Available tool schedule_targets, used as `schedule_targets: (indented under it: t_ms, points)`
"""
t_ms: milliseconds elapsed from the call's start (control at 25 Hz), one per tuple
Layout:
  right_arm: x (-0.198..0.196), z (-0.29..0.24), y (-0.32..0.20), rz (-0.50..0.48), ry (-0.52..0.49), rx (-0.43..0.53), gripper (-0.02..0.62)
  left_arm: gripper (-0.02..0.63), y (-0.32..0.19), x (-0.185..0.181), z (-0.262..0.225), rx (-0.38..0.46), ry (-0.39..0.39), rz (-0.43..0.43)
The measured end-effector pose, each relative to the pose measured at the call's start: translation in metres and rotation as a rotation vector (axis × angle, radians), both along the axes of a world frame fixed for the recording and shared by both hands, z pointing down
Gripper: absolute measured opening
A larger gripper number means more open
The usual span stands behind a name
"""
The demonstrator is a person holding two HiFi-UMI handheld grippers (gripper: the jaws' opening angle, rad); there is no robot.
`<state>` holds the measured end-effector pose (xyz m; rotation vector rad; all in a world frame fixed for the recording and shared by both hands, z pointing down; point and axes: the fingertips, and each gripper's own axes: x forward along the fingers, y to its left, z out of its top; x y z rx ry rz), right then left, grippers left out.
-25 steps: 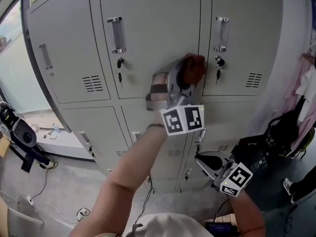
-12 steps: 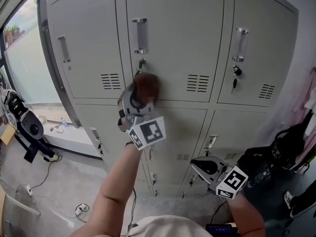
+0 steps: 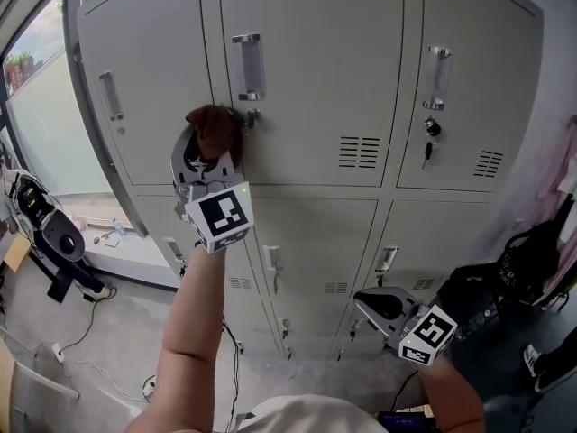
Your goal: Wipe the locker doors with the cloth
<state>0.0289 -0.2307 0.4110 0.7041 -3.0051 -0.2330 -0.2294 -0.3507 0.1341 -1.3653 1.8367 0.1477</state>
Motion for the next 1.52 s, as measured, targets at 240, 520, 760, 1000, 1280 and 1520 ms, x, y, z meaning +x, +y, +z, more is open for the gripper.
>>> schedule_targets:
  t_ms: [240, 520, 760, 1000, 1280, 1520]
  points:
    - [-0.002, 0.007, -0.003, 0.002, -0.002, -0.016, 0.018, 0.070, -0.002, 0.041, 0.056, -0.040, -0.142, -0.064]
    - [-0.003, -0.003, -0.006, 0.009, -0.009, 0.008, 0.018, 0.071, -0.007, 0.090, 0.051, -0.057, -0.053, 0.011]
    - [0.011, 0.000, -0.003, 0.037, -0.022, 0.001, 0.018, 0.071, -0.006, 0.135, 0.018, -0.043, 0.004, 0.111]
    - [0.036, -0.005, -0.003, 0.087, -0.031, 0.007, 0.018, 0.071, -0.008, 0.228, -0.008, -0.074, -0.153, 0.256]
    - [0.045, -0.010, -0.002, 0.080, -0.050, 0.019, 0.018, 0.071, -0.007, 0.318, -0.017, -0.021, -0.583, 0.193]
    - [0.041, -0.003, -0.010, 0.047, -0.067, 0.002, 0.018, 0.071, -0.010, 0.266, -0.045, -0.095, -0.734, 0.074]
